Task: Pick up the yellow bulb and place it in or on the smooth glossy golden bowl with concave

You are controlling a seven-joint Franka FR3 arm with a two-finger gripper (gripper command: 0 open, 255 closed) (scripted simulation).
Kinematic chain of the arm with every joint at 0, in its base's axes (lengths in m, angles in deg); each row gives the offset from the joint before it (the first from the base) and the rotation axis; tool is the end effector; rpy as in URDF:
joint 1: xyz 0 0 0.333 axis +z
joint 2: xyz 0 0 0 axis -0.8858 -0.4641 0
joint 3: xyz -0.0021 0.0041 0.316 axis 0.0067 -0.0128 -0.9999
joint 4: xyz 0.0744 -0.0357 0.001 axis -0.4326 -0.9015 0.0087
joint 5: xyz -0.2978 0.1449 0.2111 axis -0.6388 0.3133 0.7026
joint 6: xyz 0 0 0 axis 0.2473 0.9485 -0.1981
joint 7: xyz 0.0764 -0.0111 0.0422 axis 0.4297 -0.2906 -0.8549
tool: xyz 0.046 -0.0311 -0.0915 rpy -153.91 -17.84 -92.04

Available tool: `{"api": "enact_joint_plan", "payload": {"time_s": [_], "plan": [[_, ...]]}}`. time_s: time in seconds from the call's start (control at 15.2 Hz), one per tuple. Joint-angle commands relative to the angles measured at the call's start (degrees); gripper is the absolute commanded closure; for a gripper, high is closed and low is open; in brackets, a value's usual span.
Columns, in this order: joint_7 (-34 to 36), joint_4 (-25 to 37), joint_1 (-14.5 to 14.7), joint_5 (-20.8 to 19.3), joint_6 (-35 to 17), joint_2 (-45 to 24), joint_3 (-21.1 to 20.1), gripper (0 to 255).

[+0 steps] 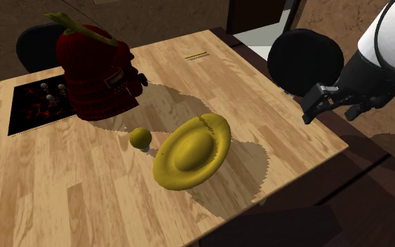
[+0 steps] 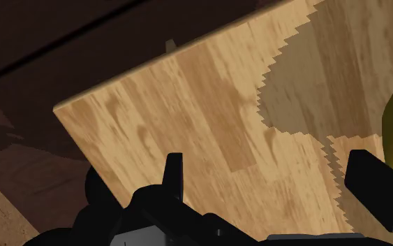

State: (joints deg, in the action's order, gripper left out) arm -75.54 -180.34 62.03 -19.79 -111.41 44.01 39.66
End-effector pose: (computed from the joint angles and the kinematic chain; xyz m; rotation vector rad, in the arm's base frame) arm 0.3181 -0.0301 0.5942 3.0962 -0.0798 0.1518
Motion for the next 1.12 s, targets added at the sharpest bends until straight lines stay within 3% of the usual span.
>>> {"api": "enact_joint_plan", "payload": {"time_s": [0.0,0.53,1.06], "plan": [[0.0,0.0,0.0,0.0,0.0,0.0,0.0,0],[13.31,-0.08,2.81,4.85,-3.4,-4.2,-11.28,0],[26.79,4.79,4.27,7.21,-7.07,-13.67,-22.41,0]]}}
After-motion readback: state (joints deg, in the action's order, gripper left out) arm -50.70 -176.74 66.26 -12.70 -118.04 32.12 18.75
